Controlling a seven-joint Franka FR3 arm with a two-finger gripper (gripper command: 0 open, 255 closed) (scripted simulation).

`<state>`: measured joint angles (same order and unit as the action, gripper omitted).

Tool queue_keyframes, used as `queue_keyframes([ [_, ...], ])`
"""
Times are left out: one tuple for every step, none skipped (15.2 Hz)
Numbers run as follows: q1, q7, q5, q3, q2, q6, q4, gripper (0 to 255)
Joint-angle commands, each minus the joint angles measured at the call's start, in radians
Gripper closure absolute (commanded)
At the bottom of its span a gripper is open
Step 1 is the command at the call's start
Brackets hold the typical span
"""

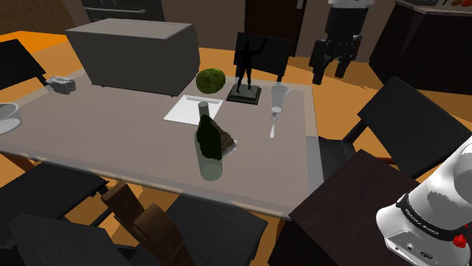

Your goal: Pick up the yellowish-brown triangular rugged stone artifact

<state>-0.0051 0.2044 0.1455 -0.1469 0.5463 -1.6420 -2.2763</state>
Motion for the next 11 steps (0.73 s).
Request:
queue_keyframes([
  [0.0, 0.077, 0.033, -0.032, -0.087, -0.013, 0.046, 0],
  [0.0, 0.112, 0.047, -0.044, -0.127, -0.016, 0.072, 0],
  [0.0, 0.146, 0.06, -0.056, -0.169, -0.018, 0.1, 0],
  [0.0, 0.181, 0.072, -0.067, -0.21, -0.021, 0.128, 0],
  [0.0, 0.215, 0.083, -0.077, -0.252, -0.023, 0.157, 0],
  [0.001, 0.248, 0.094, -0.086, -0.295, -0.025, 0.187, 0],
  [0.002, 0.282, 0.103, -0.094, -0.337, -0.027, 0.218, 0],
  [0.003, 0.315, 0.113, -0.102, -0.38, -0.028, 0.25, 0],
  [0.005, 0.347, 0.121, -0.109, -0.423, -0.029, 0.283, 0],
  [0.007, 0.379, 0.13, -0.114, -0.467, -0.03, 0.316, 0],
  [0.01, 0.411, 0.138, -0.119, -0.51, -0.031, 0.351, 0],
])
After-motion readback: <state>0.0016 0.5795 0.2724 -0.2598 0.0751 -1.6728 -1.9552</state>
